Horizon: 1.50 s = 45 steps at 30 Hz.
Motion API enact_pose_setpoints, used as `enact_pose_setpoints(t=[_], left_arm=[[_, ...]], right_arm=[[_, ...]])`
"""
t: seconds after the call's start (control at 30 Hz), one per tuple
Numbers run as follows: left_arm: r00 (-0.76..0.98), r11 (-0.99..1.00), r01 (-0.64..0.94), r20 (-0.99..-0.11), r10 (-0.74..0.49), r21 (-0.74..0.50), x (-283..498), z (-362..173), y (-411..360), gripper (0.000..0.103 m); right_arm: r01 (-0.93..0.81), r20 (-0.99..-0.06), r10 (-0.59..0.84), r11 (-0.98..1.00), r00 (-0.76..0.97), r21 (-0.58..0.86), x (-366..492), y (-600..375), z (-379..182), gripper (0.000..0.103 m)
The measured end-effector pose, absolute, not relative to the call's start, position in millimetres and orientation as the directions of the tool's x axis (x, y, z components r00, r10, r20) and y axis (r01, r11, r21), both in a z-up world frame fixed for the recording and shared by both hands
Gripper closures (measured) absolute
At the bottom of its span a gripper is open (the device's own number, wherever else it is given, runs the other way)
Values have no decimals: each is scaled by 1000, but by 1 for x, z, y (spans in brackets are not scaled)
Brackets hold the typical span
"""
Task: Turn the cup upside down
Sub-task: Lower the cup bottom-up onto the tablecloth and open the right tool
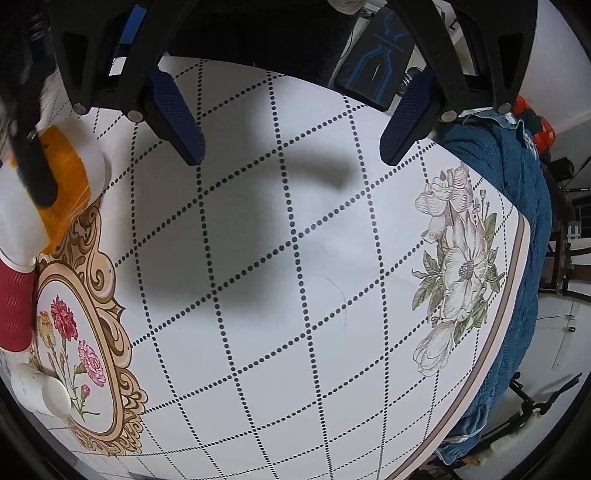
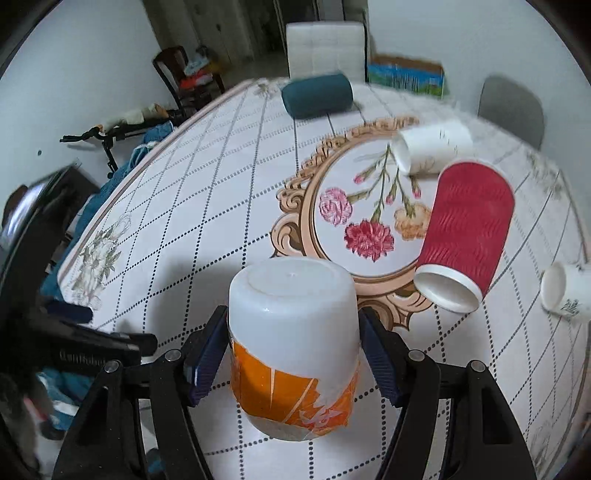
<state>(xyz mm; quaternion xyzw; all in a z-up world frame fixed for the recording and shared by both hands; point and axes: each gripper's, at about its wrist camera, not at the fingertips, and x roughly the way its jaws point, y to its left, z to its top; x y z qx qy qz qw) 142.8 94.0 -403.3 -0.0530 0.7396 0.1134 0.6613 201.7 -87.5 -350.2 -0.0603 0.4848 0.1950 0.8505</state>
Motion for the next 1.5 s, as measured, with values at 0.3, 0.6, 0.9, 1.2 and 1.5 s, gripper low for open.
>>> enact_pose_setpoints(t=[0.3,0.6,0.9,1.2,1.5], left_arm=[[-109,973,-203,-990,92,113,131,-400,81,6],[-39,976,-193,-995,96,102,110,-367,62,6],[100,987,-153,-992,72,57,97,-307,38,5],[209,995,-88,-976,53,35,81,-252,19,5],[334,1000,-8,-942,9,6,40,-184,29,5]], right_arm=[[-433,-867,243,901,435,35,175,-90,-355,31],[-351,-916,213,933,341,86,167,-112,-344,11],[-207,-931,98,978,351,25,138,-162,-289,6],[-98,-906,53,995,419,13,110,-180,-235,6],[-20,-860,22,1000,510,14,47,-171,-161,6]])
